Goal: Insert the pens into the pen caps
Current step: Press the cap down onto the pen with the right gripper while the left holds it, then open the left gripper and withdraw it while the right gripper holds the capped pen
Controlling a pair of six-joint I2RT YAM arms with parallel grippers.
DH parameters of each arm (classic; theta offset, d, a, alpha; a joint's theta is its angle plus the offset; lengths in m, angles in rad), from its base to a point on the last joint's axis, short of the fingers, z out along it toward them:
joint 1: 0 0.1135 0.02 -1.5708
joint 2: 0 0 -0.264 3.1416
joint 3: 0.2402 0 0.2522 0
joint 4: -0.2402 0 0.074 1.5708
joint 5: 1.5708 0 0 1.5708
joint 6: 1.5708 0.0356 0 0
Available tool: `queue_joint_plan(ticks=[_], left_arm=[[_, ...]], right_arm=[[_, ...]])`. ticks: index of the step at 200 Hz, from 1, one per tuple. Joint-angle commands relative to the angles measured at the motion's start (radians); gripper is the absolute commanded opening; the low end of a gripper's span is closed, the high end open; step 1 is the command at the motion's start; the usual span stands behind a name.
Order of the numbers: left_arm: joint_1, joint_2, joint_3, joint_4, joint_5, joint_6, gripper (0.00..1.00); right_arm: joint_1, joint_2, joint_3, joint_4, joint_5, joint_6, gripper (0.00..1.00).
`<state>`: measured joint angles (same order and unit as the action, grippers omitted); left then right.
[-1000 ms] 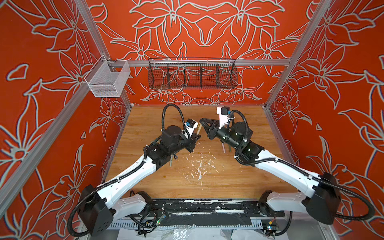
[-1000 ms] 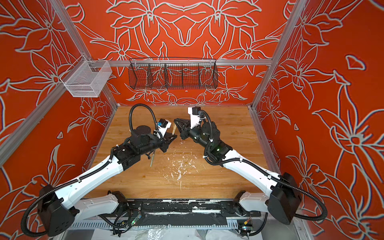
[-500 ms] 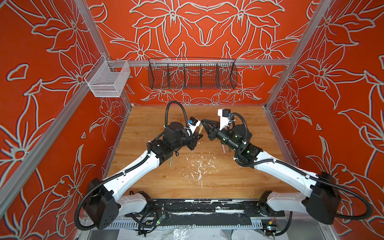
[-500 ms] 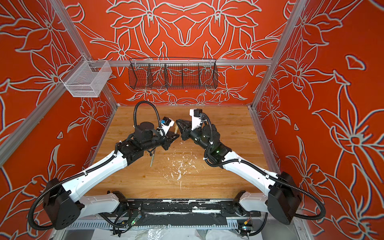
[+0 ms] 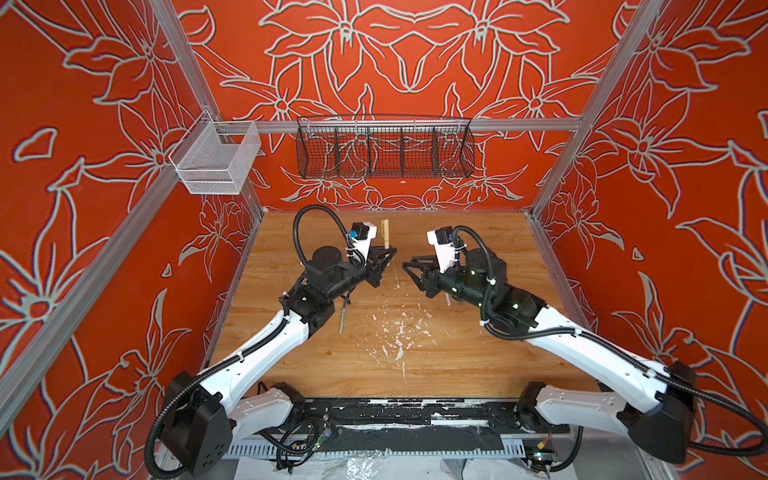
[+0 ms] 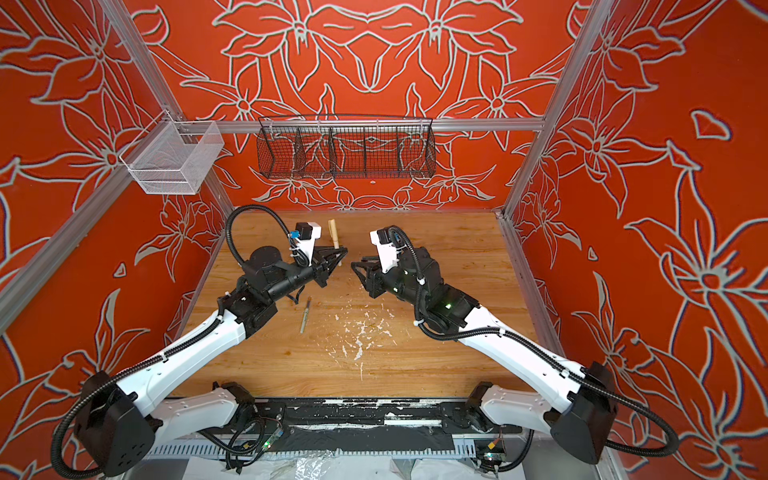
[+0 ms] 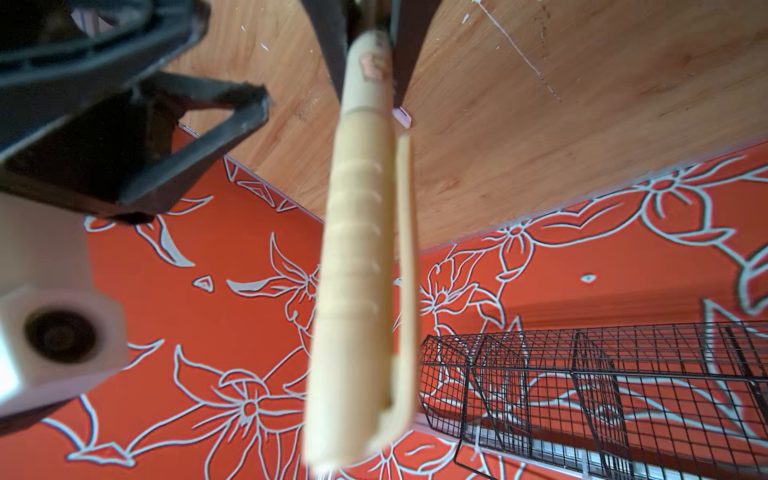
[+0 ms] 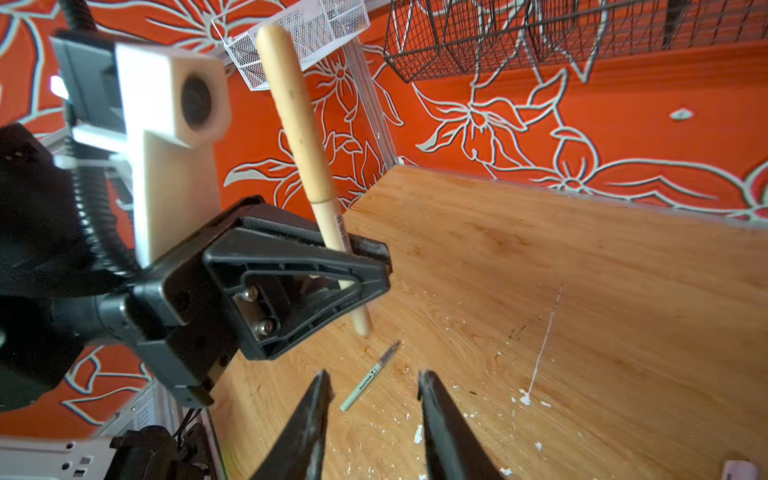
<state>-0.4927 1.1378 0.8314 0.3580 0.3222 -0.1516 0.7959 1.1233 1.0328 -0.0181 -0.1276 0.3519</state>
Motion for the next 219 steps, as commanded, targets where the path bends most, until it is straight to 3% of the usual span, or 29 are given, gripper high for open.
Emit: queue_joint_plan(ticks=[1, 61, 115, 178, 219], left_arm=[[-0.003, -0.024, -0.015, 0.075, -0.003, -0.038, 0.0], [-0.003, -0.036, -0.025, 0.087, 0.015, -0.067, 0.0], [-0.003, -0.049, -0.036, 0.091, 0.016, -0.068, 0.0], [-0.003, -0.054, -0.037, 0.096, 0.025, -0.067, 0.0], [-0.003, -0.055, -0.04, 0.099, 0.014, -0.07, 0.0]], right_arm=[[-0.001, -0.04, 0.056, -0.06, -0.021, -0.057, 0.39], [0.006, 0.125, 0.213, -0.053, -0.141, -0.101, 0.45], [0.006, 0.263, 0.306, -0.006, -0.106, -0.12, 0.48], [0.006, 0.33, 0.349, 0.025, -0.136, -0.117, 0.36], [0.006, 0.331, 0.351, 0.032, -0.172, -0.096, 0.07]])
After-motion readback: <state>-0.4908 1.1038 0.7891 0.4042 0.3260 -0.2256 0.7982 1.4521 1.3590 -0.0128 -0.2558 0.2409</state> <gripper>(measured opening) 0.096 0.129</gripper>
